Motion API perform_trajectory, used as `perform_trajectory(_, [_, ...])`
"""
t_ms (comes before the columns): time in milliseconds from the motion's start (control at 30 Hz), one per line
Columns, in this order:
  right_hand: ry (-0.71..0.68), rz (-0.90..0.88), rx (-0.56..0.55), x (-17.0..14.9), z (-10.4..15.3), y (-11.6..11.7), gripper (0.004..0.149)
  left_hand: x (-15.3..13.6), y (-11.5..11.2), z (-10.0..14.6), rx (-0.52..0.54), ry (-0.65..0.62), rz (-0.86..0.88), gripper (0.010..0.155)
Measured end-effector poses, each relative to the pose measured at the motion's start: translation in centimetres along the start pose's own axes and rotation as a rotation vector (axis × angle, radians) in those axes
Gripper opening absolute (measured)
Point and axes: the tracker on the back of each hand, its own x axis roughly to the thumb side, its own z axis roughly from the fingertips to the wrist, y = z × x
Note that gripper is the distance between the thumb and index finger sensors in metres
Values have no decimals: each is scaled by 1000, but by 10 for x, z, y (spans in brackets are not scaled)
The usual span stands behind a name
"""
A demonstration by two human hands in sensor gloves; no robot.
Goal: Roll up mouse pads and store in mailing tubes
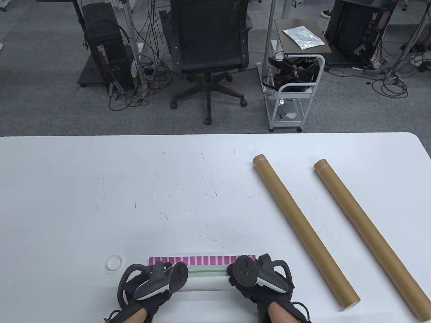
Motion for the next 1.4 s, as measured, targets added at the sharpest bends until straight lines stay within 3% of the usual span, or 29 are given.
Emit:
perform_trajectory(67, [-18,32,-33,6,1,-3,51,0,0,0,-2,2,4,49])
perform_trajectory(200, [-17,79,3,10,-2,3,52,0,-1,0,10,11,0,49])
perform_trajectory(333, [3,67,-5,9,-4,8,50,8,3,5,87,-4,-80,48])
perform_trajectory(967, [-26,61,48,10,-1,5,51,15,0,6,25,-37,-60,51])
perform_trajectory(1100, [-38,69,-75,11,5,-8,49,13,0,4,21,-33,-40,51])
perform_trajectory(1200, [-37,108,-20,13,3,-1,46,12,-1,5,37,-33,-53,51])
perform_trajectory(1400, [-12,136,-34,13,1,4,46,20,1,7,126,10,-203,50])
